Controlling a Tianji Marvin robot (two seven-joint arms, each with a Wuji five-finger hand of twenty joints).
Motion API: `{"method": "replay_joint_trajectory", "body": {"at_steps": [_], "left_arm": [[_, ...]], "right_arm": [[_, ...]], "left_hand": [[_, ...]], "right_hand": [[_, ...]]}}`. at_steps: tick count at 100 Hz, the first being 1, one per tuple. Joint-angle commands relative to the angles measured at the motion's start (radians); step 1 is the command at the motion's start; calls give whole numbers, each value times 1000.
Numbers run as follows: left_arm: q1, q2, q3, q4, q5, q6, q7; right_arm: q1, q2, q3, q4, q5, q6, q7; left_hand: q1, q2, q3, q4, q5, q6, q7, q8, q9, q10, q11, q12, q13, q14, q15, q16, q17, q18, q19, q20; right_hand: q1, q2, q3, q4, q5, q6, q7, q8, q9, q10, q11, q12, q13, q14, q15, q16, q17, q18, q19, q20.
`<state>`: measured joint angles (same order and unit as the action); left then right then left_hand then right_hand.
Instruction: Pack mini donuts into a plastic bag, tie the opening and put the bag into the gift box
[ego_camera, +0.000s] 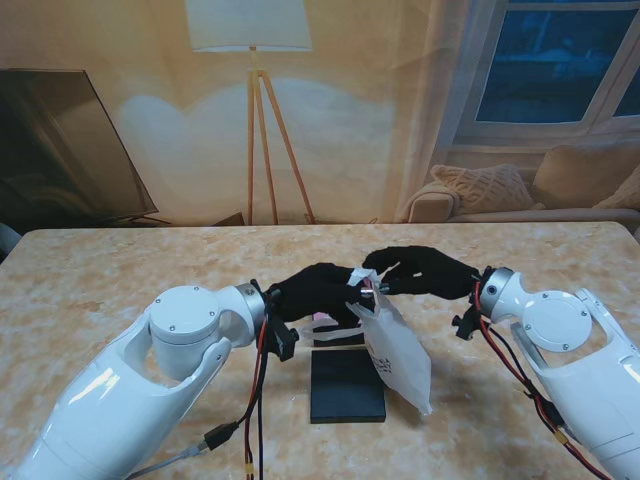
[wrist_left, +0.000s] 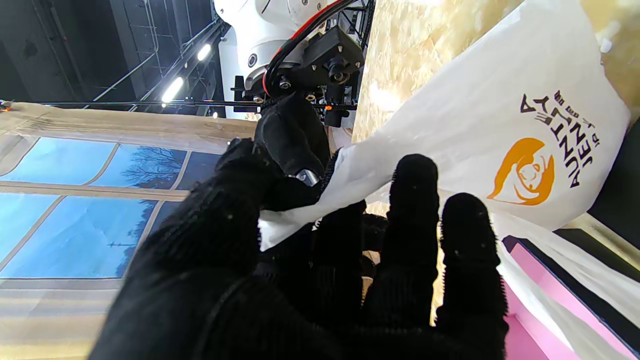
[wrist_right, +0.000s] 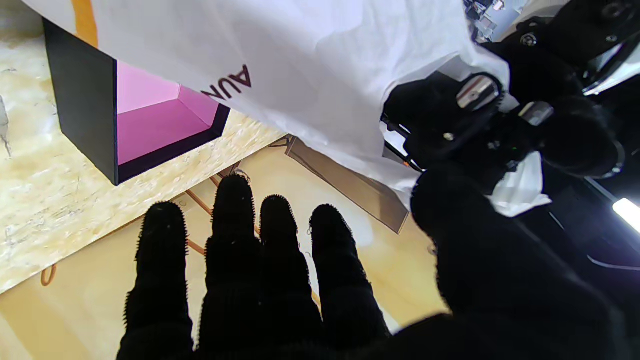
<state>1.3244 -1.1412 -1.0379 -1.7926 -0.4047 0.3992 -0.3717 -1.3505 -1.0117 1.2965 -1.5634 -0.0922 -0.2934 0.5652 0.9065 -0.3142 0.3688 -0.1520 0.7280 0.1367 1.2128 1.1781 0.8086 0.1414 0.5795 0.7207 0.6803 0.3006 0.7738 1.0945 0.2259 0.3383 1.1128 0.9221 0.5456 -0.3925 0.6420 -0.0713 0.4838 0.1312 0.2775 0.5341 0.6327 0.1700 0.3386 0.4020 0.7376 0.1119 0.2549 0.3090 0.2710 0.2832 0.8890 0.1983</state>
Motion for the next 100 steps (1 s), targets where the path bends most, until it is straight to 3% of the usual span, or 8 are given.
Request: {"method": "replay_joint_trajectory", "body": {"at_steps": [1,16,38,44,63,71,82,100], "left_arm": [[1,-4,-1,-10,-3,3,-16],[1,-4,-1,-9,-4,4,-16],[-5,-4,3,-3,-4,1,-20],[-6,-4,5,0,-4,0,-22],[-4,-5,1,-1,-6,-1,-15],[-5,-2,-1,-1,-1,-3,-24],[-9,2,-1,2,-3,-6,-43],[-12,3,1,4,-16,-2,-58]], "right_arm": [[6,-4,-13,-1,-6,-6,17],[25,1,-32,6,-62,-27,13],[30,-8,-55,-4,-193,-22,-71],[25,-19,-62,-9,-211,1,-114],[24,-26,-73,-15,-199,36,-128],[27,-18,-73,-14,-197,32,-98],[35,-18,-86,-4,-199,34,-93],[56,-24,-109,23,-195,28,-116]], "left_hand": [[29,25,-6,-6,3,-21,10,21,-17,-37,0,-14,-13,-4,6,-4,-3,-11,4,9],[32,25,-9,-6,2,-21,9,22,-23,-38,-2,-16,-13,-5,10,-1,-3,-12,6,10],[34,24,-11,-6,2,-21,9,23,-23,-38,-3,-17,-14,-6,15,2,1,-15,12,13],[35,25,-12,-6,2,-21,8,23,-24,-38,-4,-17,-14,-5,16,3,-2,-22,12,13],[40,25,-15,-7,3,-16,7,23,-26,-33,-3,-17,-16,-9,31,11,1,-43,22,14],[44,25,-19,-7,4,-9,5,20,-29,-23,9,-11,4,-23,79,38,24,-54,64,33],[50,25,-24,-8,4,-7,4,19,-29,-15,12,-16,33,-28,124,59,53,-67,110,52],[56,23,-31,-7,5,-5,4,17,-28,-12,12,-23,56,-29,165,77,77,-67,157,73]], "right_hand": [[-41,-50,39,-16,7,-35,38,48,-13,-21,10,13,-1,-26,-9,33,-11,8,-2,-11],[-88,-124,114,-29,10,-66,149,159,-9,-28,30,20,12,-38,5,41,-1,1,2,-10],[-56,-145,187,-76,20,-218,534,509,44,-55,115,52,73,-56,84,81,45,-30,27,1],[2,-132,132,-143,11,-252,651,481,65,-63,145,59,88,-59,117,96,53,-34,37,7],[75,-113,63,-149,9,-286,753,403,85,-63,163,63,94,-56,153,109,54,-33,50,16],[37,-88,91,-112,11,-207,589,273,63,-48,131,47,72,-44,128,93,45,-33,37,11],[5,-46,102,-29,61,-148,389,213,67,-42,120,41,73,-38,117,87,50,-35,39,11],[22,-82,137,-51,137,-180,288,152,83,-49,102,19,78,-41,95,68,57,-34,39,10]]}}
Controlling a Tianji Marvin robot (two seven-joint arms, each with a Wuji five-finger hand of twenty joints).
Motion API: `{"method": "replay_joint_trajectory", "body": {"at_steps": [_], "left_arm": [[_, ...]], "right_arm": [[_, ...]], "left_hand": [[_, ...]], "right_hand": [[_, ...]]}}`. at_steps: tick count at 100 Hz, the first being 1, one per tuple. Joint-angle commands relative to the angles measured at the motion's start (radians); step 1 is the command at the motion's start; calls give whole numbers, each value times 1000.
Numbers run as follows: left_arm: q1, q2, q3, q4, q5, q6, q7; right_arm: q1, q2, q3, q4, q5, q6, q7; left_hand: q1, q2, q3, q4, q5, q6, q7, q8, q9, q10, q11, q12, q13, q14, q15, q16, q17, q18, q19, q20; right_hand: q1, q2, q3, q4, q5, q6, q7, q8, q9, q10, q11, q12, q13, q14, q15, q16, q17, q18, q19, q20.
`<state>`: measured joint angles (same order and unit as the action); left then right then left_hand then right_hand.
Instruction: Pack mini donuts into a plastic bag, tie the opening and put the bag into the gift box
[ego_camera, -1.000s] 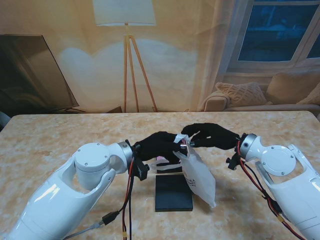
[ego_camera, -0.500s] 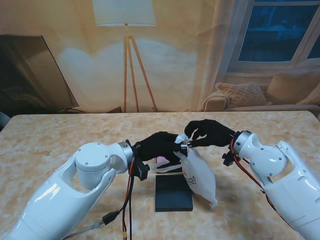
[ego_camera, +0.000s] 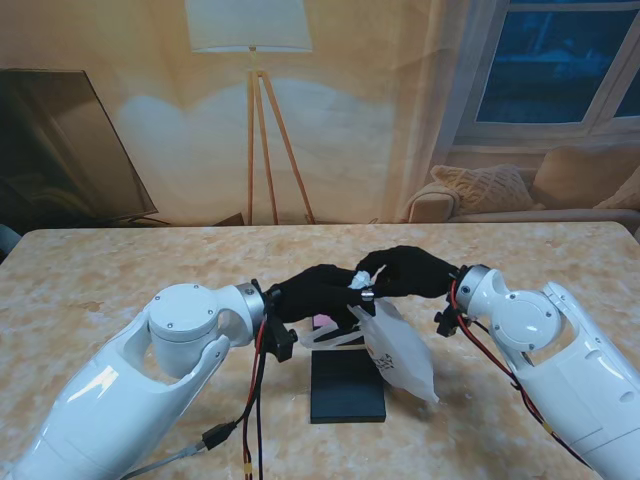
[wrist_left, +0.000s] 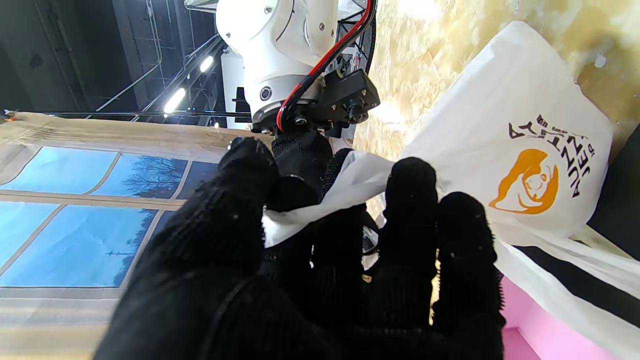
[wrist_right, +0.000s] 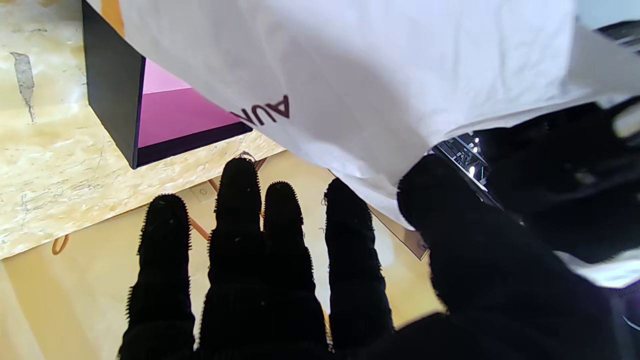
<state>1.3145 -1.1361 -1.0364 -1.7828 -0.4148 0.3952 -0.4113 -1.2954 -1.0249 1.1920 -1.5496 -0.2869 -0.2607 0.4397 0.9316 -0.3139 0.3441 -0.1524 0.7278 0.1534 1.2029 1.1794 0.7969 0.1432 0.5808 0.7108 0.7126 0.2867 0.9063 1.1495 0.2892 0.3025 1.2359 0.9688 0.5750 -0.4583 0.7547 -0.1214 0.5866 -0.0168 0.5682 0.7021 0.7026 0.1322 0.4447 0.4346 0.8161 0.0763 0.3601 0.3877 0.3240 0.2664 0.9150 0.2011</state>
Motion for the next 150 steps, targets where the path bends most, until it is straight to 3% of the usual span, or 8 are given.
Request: {"method": "replay_joint_trajectory", "body": {"at_steps": [1,17,59,70,80,114,131,150], "left_arm": [[-3,-2,-1,-5,-6,2,-19],[2,-2,-4,-8,-20,11,-24],[9,3,1,-27,17,-4,-13],[12,2,-1,-32,9,0,-14],[13,4,-2,-36,7,1,-21],[11,1,0,-39,-20,27,-22],[11,0,-2,-40,-31,32,-23],[16,5,-4,-44,-20,29,-33]], "right_arm": [[2,-12,-5,11,0,-5,8],[6,-26,-17,20,-3,21,-45],[-23,-57,-10,24,51,31,-151],[-24,-55,-8,32,62,-2,-147],[-19,-45,-6,41,49,-27,-118],[22,-26,-33,63,34,-45,-40],[24,-34,-42,61,27,-37,-72],[9,-51,-39,53,67,10,-117]], "left_hand": [[30,24,-7,-7,5,-22,13,16,-16,-13,11,-14,23,-15,32,22,13,-30,34,26],[34,24,-10,-6,8,-20,12,14,-15,-9,10,-21,33,-12,35,19,24,-26,38,27],[31,15,-14,-5,6,-28,2,-11,-16,14,19,-37,45,-19,53,19,39,-22,59,31],[33,14,-12,-5,7,-27,7,-19,-14,14,21,-41,55,-24,56,17,49,-28,61,29],[32,15,-11,-7,7,-27,10,-23,-12,12,20,-45,69,-26,69,19,63,-30,75,32],[39,18,-12,-7,4,-27,12,-27,-16,7,14,-54,68,-24,79,16,65,-33,88,31],[40,19,-15,-7,2,-28,12,-27,-18,4,12,-57,63,-22,72,11,58,-29,81,26],[47,20,-25,-6,-23,-34,-14,-44,-39,34,3,-61,49,-18,63,6,47,-26,70,20]], "right_hand": [[4,-26,22,-28,37,-44,18,-18,16,-14,-1,-14,2,-8,-9,-10,5,-17,13,8],[116,-46,-11,-111,30,-224,488,163,48,-56,77,16,45,-40,53,18,30,-30,34,16],[184,64,-60,-68,66,-212,558,330,165,-106,223,142,168,-106,291,134,129,-54,105,43],[129,-4,-2,-67,52,-253,533,249,190,-118,203,129,197,-124,259,119,157,-66,93,25],[81,-46,31,-93,-71,-131,304,-126,132,-78,125,46,142,-86,144,74,135,-56,63,1],[-44,-12,25,16,-58,20,-157,-173,-116,60,-42,-39,-123,41,-40,-26,-51,-4,18,10],[112,-26,-40,-116,62,-172,331,-152,-23,-10,20,-17,-57,-1,13,-17,-19,-19,34,26],[233,122,-63,-56,63,-171,487,120,99,-90,202,152,61,-75,225,118,47,-46,74,41]]}}
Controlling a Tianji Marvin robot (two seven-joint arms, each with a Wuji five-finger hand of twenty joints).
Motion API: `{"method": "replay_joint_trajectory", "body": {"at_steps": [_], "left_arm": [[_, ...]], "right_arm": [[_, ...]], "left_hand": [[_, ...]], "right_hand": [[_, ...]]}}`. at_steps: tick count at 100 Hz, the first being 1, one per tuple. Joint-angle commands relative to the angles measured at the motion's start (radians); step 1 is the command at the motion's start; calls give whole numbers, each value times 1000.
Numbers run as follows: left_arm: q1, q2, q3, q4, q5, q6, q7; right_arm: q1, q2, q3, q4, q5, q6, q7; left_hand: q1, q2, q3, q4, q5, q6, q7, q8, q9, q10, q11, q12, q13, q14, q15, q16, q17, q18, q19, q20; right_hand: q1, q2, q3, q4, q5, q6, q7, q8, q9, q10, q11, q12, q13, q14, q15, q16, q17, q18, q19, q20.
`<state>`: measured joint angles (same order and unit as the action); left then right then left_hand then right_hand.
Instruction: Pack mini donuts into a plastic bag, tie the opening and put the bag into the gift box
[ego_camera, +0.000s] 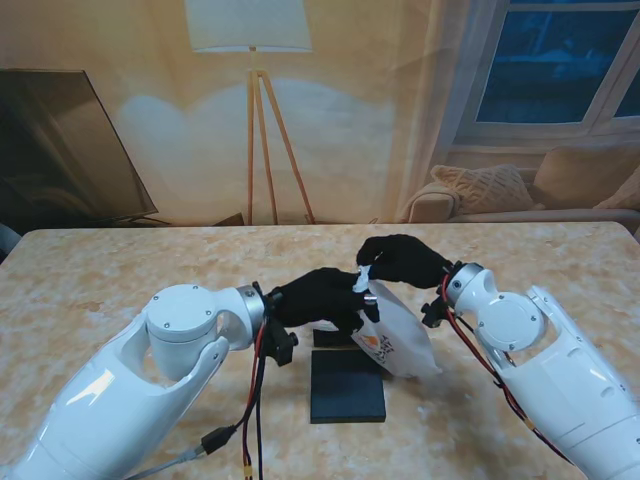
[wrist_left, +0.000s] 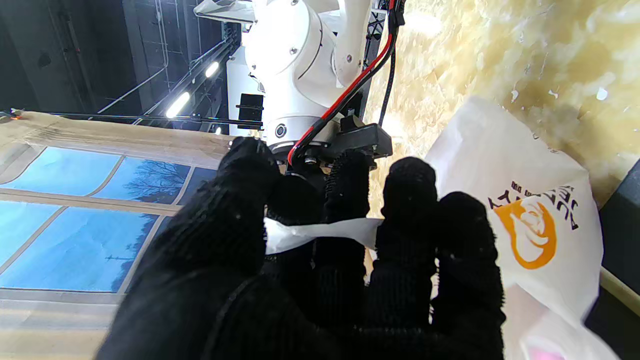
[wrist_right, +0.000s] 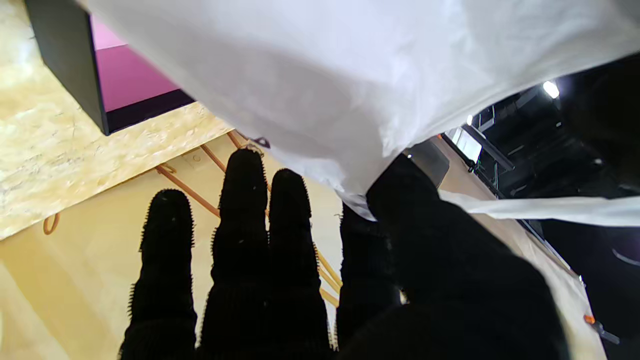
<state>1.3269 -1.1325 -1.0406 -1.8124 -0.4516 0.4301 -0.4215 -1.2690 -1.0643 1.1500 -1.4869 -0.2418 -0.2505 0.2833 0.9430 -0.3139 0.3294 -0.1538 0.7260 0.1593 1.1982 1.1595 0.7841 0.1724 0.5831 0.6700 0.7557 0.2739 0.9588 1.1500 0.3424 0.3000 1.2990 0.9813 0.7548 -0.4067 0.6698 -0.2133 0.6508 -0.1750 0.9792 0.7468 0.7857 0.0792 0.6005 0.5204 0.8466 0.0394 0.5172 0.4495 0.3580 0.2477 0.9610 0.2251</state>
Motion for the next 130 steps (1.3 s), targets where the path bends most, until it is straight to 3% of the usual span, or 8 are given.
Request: {"method": "replay_joint_trajectory", "body": {"at_steps": [1,8,11,36,40,45,78,130], "left_arm": [[4,2,-1,-15,20,-7,-24],[8,7,-3,-21,48,-19,-26],[10,10,-3,-24,67,-28,-26],[39,37,-13,-72,242,-102,-26],[44,39,-15,-79,269,-119,-20],[47,43,-15,-82,305,-151,-17],[100,46,-56,-114,436,-265,49],[143,42,-161,-81,519,-353,111]], "right_arm": [[-19,-12,4,-10,24,0,38],[-31,-13,12,-15,27,-6,31],[-37,-13,17,-18,30,-10,29],[-68,1,45,-38,39,-47,72],[-70,3,47,-41,38,-48,77],[-72,4,51,-42,35,-49,78],[-97,0,83,-58,55,-30,72],[-122,0,111,-78,55,-16,67]], "left_hand": [[38,19,-12,-4,-24,-41,-14,-28,-29,8,-1,-21,4,-5,10,6,-8,-24,7,8],[106,34,-129,22,-60,-66,-51,-115,-50,26,-9,-21,-3,-5,13,11,-13,-24,6,14],[219,83,-324,72,-82,-91,-136,-214,-70,35,-16,-21,-10,-12,15,14,-18,-29,7,13],[180,107,-312,93,-135,1,-663,-578,-233,97,-74,-21,-90,-40,18,46,-62,-54,-9,13],[-74,34,127,51,-144,23,-735,-607,-269,109,-85,-16,-117,-39,12,58,-80,-53,-19,13],[-140,24,206,60,-172,35,-791,-651,-321,120,-103,-16,-157,-46,2,65,-101,-58,-35,10],[-171,29,192,61,-233,85,-921,-690,-482,171,-247,-118,-324,0,-180,-14,-187,-35,-183,-56],[-135,141,47,73,-237,97,-951,-686,-445,174,-241,-138,-269,11,-150,-24,-154,-27,-172,-64]], "right_hand": [[53,71,22,36,-2,-12,76,76,16,-37,46,66,31,-38,68,56,13,-27,28,17],[45,98,51,46,-13,-3,84,148,27,-41,107,138,49,-62,173,117,31,-27,42,23],[63,114,34,46,-16,1,81,161,42,-49,147,175,66,-78,228,145,43,-27,49,25],[164,244,-137,46,-1,7,80,225,83,-62,223,247,121,-125,365,214,100,-28,69,24],[159,255,-130,38,9,3,66,252,84,-65,228,252,120,-126,378,224,102,-29,69,22],[154,268,-127,35,15,0,64,265,87,-69,230,253,121,-127,380,226,104,-30,69,21],[125,292,-83,17,39,-15,58,313,99,-77,240,246,134,-136,388,234,113,-31,67,15],[96,291,-31,9,49,-13,57,344,109,-74,265,261,146,-144,425,254,120,-32,74,14]]}}
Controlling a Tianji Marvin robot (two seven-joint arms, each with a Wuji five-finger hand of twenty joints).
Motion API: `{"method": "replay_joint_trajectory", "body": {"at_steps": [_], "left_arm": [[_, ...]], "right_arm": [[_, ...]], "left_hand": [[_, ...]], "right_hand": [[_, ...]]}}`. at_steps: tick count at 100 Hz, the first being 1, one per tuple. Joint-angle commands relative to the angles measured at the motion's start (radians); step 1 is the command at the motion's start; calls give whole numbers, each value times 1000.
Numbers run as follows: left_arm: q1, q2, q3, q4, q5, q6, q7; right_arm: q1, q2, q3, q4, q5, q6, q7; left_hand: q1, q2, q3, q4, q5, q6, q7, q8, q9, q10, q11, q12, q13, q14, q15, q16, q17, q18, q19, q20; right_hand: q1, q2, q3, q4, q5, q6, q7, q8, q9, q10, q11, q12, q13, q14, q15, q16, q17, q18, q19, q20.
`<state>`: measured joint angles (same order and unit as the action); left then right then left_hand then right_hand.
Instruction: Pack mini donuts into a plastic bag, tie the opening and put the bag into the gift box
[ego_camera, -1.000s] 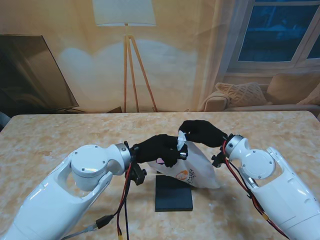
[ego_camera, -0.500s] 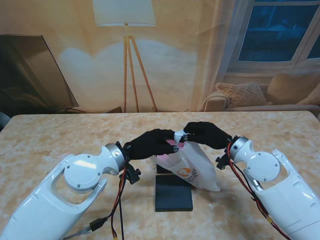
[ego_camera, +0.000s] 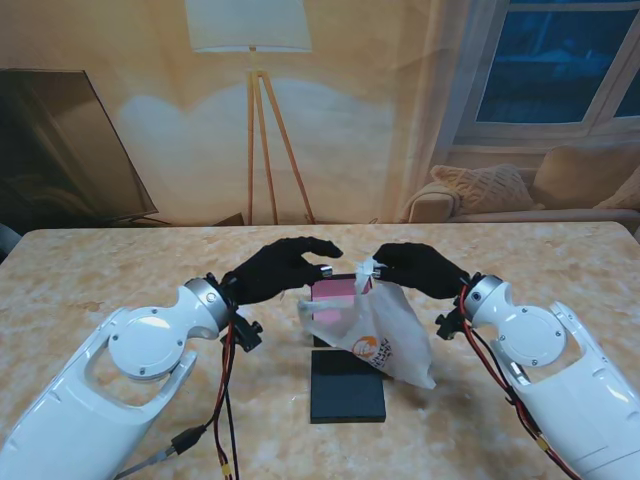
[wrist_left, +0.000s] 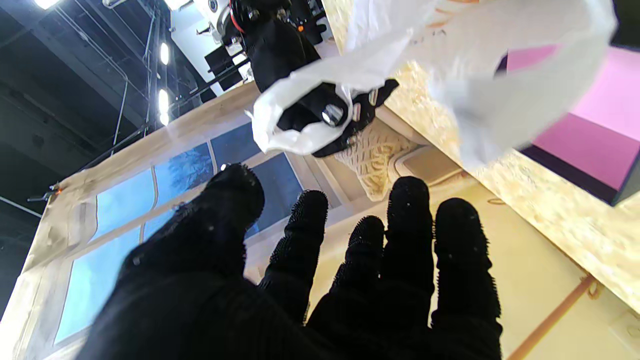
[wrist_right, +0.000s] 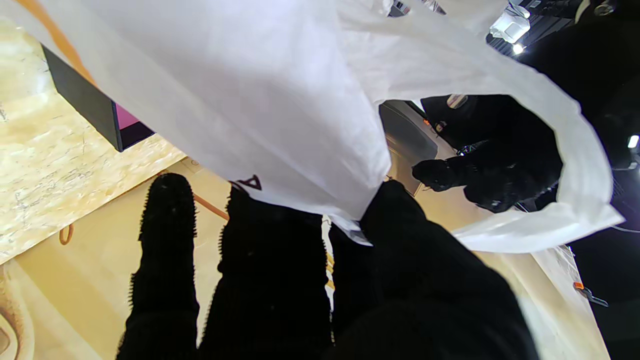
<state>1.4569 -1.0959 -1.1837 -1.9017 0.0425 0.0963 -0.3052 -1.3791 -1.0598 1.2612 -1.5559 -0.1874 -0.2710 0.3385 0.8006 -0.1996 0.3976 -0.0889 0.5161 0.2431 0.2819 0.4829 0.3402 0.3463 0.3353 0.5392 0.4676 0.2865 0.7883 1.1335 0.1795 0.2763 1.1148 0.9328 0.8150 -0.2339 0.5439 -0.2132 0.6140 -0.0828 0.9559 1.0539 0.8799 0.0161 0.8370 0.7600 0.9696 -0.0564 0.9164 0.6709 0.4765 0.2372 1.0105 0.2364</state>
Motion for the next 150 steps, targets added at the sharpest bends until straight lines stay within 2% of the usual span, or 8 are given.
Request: {"method": "replay_joint_trajectory", "body": {"at_steps": [1,45,74,84,97,105,131,150], "left_arm": [[15,6,-22,11,32,-25,-5],[100,0,-100,139,203,-25,84],[118,14,-72,165,157,-72,18],[103,19,-55,188,107,-110,-18],[80,26,-28,208,69,-133,-64],[71,23,-9,214,63,-123,-59],[81,-10,14,209,141,-66,106],[77,-22,23,218,128,-106,149]], "right_arm": [[-13,-5,1,-9,1,5,11],[-42,-4,35,-40,18,16,19],[-54,-4,50,-51,38,26,27],[-56,-4,50,-54,38,29,25],[-58,-5,51,-55,39,33,21],[-58,-6,51,-55,40,33,20],[-62,-4,56,-55,46,26,25],[-60,-4,58,-53,50,23,30]], "left_hand": [[8,27,-22,8,-30,20,-39,-12,-1,2,7,-7,21,-1,22,-7,11,-3,14,-15],[-8,-30,-80,8,48,154,-182,-113,84,62,64,61,95,31,117,36,65,42,108,10],[-155,-195,173,-16,19,160,-199,-155,69,60,-1,55,78,22,57,18,59,40,53,-14],[-130,-255,267,-20,-6,103,-204,-158,41,39,-14,46,57,6,38,16,43,28,18,-31],[-21,-290,345,-24,-18,-76,-164,-133,38,-10,-8,46,55,-23,29,21,30,15,-10,-35],[-11,-309,375,-27,-20,-108,-124,-123,47,-21,19,65,56,-30,47,46,23,13,-13,-22],[-90,-291,359,-30,11,73,-108,-90,56,2,125,180,73,-36,98,79,36,13,20,4],[-149,-361,432,-46,-38,68,-217,-149,24,-8,105,163,52,-44,98,81,23,8,17,-3]], "right_hand": [[36,118,94,9,86,-105,80,37,15,-11,29,22,23,-48,26,33,1,-21,25,2],[32,114,103,9,98,-105,82,50,31,-15,40,34,39,-51,51,44,10,-19,35,5],[31,112,112,7,101,-99,80,55,36,-12,46,42,44,-54,62,49,13,-16,36,4],[29,113,113,7,103,-101,80,58,39,-12,51,47,46,-55,71,54,15,-15,38,4],[28,116,109,7,101,-102,78,61,41,-10,61,55,49,-59,87,61,16,-16,41,5],[30,117,108,8,100,-102,78,62,40,-13,62,56,48,-60,89,62,15,-15,42,5],[33,115,107,9,101,-101,79,66,41,-12,63,59,49,-58,92,63,13,-15,40,5],[33,114,108,9,103,-100,78,68,42,-12,63,60,49,-59,92,64,12,-13,39,4]]}}
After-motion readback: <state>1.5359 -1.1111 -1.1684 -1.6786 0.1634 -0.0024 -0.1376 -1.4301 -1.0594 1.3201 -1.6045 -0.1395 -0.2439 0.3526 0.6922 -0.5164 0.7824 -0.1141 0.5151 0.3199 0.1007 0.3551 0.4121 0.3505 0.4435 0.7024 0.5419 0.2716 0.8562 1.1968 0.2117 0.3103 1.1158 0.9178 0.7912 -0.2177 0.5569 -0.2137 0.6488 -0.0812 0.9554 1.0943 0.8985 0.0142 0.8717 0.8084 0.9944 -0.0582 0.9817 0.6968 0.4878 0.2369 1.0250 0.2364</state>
